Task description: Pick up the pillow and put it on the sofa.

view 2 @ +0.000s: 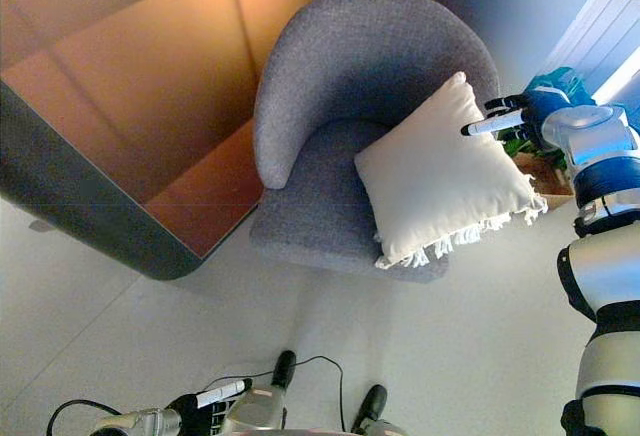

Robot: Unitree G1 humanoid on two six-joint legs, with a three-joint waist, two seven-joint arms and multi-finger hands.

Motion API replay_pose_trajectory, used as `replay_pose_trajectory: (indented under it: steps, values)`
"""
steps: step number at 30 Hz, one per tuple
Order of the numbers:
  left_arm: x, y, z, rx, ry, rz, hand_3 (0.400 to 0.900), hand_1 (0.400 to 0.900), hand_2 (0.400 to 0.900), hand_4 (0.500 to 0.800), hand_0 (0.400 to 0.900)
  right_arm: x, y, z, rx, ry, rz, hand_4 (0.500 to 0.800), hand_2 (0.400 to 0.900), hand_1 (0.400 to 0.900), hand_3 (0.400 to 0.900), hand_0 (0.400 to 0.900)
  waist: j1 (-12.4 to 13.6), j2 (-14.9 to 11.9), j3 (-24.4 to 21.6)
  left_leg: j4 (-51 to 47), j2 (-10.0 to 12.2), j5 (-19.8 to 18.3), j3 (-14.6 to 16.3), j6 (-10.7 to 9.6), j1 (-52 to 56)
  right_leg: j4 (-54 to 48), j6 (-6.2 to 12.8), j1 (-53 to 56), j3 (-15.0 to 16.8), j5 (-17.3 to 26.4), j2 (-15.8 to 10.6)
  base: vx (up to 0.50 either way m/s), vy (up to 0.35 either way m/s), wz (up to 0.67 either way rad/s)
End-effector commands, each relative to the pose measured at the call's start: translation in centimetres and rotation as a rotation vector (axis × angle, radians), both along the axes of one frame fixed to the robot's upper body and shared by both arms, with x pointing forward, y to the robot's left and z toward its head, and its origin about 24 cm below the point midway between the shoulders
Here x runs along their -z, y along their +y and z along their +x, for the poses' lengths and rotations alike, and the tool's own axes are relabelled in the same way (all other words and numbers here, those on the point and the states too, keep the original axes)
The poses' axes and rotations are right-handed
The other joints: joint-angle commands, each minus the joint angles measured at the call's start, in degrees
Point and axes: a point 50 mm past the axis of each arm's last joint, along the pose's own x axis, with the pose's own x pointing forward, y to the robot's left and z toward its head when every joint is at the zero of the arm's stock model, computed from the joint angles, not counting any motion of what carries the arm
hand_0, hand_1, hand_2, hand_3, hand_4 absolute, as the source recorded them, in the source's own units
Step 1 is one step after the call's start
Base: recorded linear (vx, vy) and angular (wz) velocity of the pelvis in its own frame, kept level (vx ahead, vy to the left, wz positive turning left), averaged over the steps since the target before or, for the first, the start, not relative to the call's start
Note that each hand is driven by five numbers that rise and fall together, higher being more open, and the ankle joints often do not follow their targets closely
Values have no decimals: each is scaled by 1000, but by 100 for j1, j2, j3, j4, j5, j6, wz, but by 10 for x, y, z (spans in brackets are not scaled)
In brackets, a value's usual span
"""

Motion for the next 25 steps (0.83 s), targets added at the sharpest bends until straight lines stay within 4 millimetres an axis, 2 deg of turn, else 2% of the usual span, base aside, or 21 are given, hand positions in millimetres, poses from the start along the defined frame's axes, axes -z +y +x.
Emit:
replay_pose_trajectory:
  steps: [1,4,7,11,13,17,21,25]
  values:
    - [9,-3,-40,103,160,-28,900,900,900,800,900,-46,-22,-15,5,-148,-144,800,900,900,900,900,1,-185,-280,-41,-70,-625,285,-37,208,-3,276,293,-3,-318,-14,-43,10,-10]
    - [10,-6,-41,93,156,-48,900,900,900,800,900,-20,-28,-19,-8,-122,-101,800,900,900,900,900,-81,-130,-349,-41,-76,-642,334,-30,272,-3,296,327,21,-312,-37,-29,14,-10]
    - [11,-10,-41,77,150,-72,900,900,900,800,900,16,-32,-24,-15,-102,-26,800,900,900,900,900,-218,-70,-451,-41,-79,-668,413,-27,358,-3,310,373,72,-311,-58,-24,16,-11]
    - [12,-14,-37,52,130,-85,900,900,900,800,900,72,-35,-38,-11,-61,74,800,900,900,900,900,-428,-13,-563,-41,-83,-708,526,-8,489,-3,326,450,157,-305,-72,-39,-9,-11]
    - [11,-15,-32,32,116,-88,900,900,900,800,900,108,-31,-50,-23,-14,88,800,900,900,900,900,-571,14,-607,-41,-75,-726,605,2,572,-3,338,499,204,-288,-84,-51,-52,-14]
    - [9,-11,-25,18,84,-78,900,900,900,800,900,156,-23,-69,-15,50,143,800,900,900,900,900,-790,50,-672,-41,-63,-758,765,28,708,12,344,558,339,-274,-75,-51,-56,-15]
    - [7,-7,-18,13,51,-57,900,900,900,800,900,193,-14,-85,2,111,192,800,900,900,900,900,-973,84,-710,-41,-54,-792,907,52,828,34,334,595,499,-268,-40,-82,-77,-23]
    - [5,-3,-11,4,8,-19,900,900,900,800,900,228,-13,-112,48,166,258,800,900,900,900,900,-1122,109,-752,-41,-46,-817,1039,72,935,40,325,628,634,-256,12,-76,-80,-25]
